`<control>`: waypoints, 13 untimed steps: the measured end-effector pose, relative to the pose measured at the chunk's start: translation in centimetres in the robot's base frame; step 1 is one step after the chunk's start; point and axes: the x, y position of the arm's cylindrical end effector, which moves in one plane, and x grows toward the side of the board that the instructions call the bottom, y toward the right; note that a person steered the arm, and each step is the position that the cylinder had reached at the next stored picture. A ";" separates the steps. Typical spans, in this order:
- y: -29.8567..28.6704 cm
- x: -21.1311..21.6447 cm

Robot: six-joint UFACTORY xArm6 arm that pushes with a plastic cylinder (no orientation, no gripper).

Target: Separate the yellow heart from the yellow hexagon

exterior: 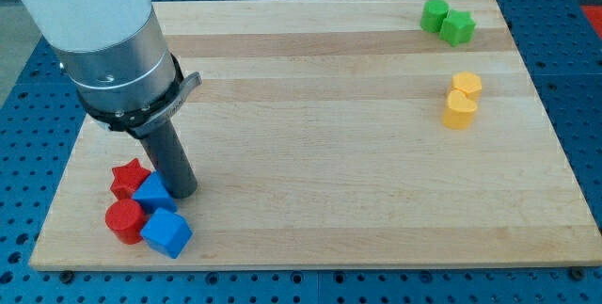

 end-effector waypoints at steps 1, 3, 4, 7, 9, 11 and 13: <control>-0.8 0.0; 2.7 -1.1; 9.8 -4.4; 14.5 -5.9; 14.5 -6.0; 14.5 -6.6; 19.4 4.6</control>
